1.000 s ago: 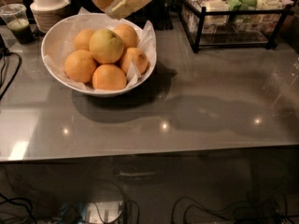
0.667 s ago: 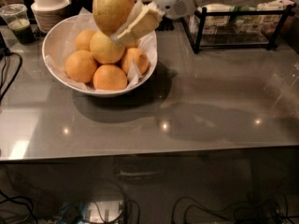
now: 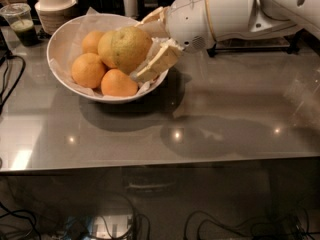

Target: Pick orange from white bowl

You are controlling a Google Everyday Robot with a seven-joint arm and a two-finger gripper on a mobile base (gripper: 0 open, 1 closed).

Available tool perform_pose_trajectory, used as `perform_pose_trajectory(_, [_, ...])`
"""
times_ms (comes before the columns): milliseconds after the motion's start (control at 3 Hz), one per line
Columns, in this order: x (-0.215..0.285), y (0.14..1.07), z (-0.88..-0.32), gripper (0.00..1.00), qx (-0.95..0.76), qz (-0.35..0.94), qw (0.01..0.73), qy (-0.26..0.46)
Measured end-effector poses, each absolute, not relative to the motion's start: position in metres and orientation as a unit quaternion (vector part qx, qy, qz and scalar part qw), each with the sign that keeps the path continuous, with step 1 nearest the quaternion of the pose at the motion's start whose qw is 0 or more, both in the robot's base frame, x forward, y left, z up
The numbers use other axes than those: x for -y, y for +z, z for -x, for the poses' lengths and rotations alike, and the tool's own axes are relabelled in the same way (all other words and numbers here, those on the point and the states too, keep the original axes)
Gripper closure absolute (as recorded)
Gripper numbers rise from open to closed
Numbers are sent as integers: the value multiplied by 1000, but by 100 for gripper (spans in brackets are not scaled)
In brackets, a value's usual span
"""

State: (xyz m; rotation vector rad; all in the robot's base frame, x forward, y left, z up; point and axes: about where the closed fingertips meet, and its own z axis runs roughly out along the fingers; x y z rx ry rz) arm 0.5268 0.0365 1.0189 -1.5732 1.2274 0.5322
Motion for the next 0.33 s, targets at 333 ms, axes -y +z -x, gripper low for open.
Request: perform_pose_trajectory(333, [-37,1019,-527,100,-510,654,512,222])
